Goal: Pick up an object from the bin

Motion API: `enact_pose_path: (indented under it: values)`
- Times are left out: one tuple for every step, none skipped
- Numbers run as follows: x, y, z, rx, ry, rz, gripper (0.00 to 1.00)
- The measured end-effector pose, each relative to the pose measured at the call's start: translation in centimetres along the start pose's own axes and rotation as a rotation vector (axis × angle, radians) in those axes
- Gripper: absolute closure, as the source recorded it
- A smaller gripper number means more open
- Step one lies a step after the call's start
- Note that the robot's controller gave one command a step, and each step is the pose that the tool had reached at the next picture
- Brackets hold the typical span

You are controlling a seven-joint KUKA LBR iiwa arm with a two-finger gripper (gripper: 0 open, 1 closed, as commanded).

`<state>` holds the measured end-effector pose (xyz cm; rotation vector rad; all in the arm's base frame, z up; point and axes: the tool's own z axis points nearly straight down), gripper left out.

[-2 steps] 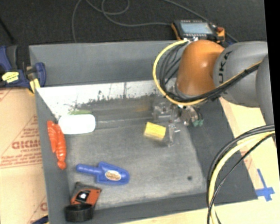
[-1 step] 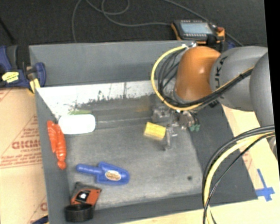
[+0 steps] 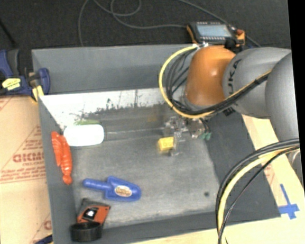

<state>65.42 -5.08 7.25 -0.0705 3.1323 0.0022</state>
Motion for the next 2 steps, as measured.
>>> enact_pose_path:
  values:
    - [0.0,0.0,0.0,0.000,0.000,0.000,1.00]
    - [1.4,0.2,-13.1,0.001,0.003,-0.003,1.00]
